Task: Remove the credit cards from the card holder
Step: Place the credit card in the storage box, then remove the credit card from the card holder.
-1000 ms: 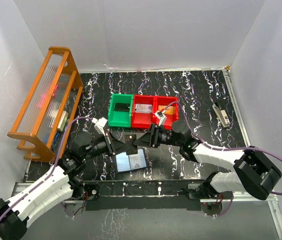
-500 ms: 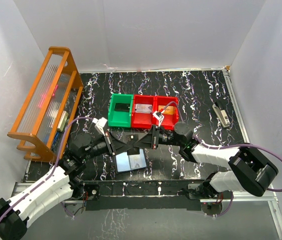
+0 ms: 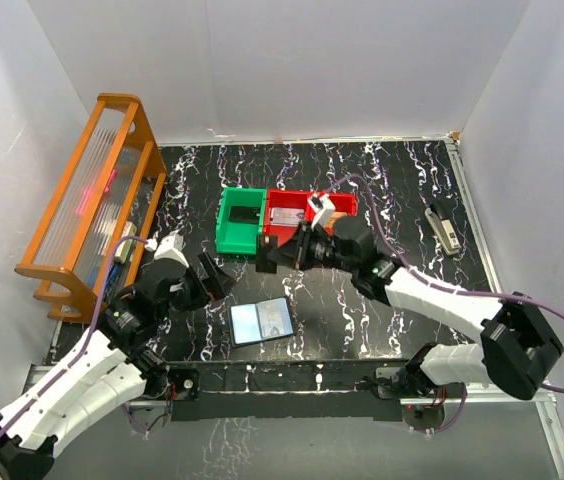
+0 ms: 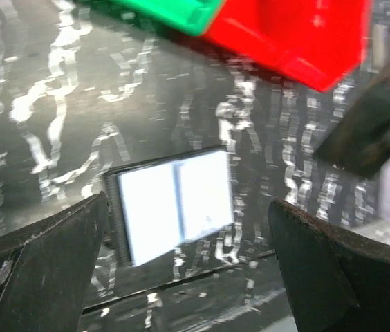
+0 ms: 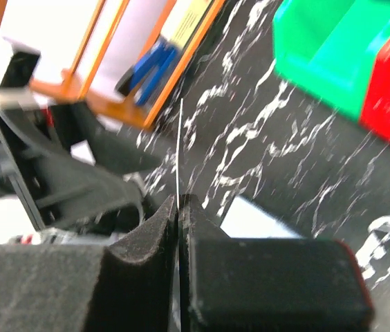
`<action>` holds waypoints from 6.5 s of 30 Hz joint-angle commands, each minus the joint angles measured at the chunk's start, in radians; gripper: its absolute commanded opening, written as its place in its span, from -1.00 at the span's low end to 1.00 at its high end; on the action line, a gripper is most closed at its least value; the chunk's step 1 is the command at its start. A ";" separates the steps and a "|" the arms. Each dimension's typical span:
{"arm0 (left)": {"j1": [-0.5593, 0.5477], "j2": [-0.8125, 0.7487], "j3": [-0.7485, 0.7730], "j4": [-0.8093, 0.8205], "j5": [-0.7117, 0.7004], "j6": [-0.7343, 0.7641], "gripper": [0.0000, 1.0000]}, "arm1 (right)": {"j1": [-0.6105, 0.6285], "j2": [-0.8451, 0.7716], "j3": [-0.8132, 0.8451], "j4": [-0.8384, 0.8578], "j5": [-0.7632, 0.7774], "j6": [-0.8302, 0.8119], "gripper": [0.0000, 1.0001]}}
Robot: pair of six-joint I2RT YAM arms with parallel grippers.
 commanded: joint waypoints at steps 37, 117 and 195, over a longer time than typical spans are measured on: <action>0.003 -0.003 0.055 -0.397 -0.322 -0.162 0.97 | 0.138 1.030 1.186 -0.462 0.822 -1.497 -0.99; 0.002 0.215 -0.059 -0.003 0.283 -0.029 0.50 | 0.164 0.247 -0.025 -0.206 0.125 0.121 -0.35; 0.000 -0.181 0.058 -0.429 -0.230 -0.203 -0.18 | 0.276 0.619 0.277 0.105 -0.026 0.294 -0.35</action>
